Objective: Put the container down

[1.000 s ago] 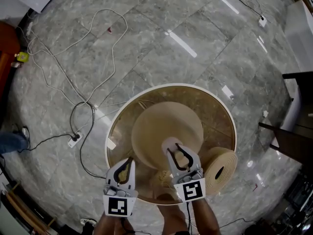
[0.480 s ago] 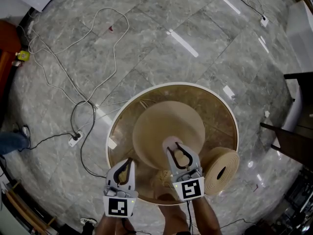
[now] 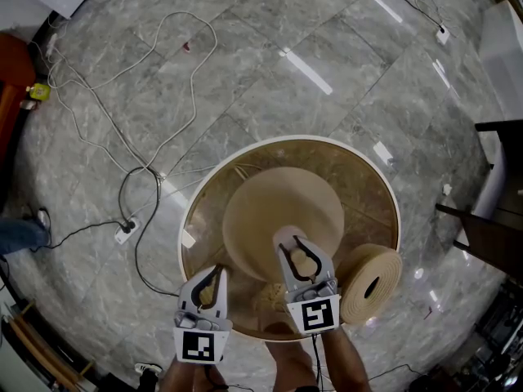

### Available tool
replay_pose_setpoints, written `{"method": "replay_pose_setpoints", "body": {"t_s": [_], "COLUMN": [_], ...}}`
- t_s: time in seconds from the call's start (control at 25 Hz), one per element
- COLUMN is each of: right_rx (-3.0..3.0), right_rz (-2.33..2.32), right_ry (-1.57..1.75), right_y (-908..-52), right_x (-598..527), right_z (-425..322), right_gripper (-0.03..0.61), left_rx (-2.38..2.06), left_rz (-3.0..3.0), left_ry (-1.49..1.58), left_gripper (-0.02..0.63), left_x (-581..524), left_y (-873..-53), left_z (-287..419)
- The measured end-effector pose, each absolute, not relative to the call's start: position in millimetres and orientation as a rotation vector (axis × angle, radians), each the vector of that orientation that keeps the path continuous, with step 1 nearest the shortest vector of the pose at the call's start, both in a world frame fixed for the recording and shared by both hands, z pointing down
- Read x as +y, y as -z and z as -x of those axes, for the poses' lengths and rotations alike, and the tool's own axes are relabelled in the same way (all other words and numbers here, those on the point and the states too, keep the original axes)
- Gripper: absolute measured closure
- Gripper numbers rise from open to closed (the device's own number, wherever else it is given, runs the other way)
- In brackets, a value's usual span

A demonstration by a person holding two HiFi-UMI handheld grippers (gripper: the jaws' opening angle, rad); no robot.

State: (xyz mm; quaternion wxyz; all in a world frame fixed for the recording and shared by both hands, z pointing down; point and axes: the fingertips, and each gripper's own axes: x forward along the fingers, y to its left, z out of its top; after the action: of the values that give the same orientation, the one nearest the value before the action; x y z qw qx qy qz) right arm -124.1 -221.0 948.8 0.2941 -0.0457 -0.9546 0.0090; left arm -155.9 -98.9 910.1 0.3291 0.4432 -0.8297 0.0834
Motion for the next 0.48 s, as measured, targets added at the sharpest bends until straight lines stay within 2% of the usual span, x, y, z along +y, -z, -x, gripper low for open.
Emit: {"method": "replay_pose_setpoints", "body": {"t_s": [0.48], "right_rx": [-2.54], "right_rz": [0.086], "right_ry": [-0.005], "right_y": [-947.5], "right_x": [-217.0], "right_z": [125.1], "right_gripper": [0.454], "left_rx": [-2.17], "left_rz": [-1.157], "left_ry": [-0.206], "left_gripper": [0.592], "left_x": [-89.4], "left_y": [-902.0], "left_z": [158.1]}}
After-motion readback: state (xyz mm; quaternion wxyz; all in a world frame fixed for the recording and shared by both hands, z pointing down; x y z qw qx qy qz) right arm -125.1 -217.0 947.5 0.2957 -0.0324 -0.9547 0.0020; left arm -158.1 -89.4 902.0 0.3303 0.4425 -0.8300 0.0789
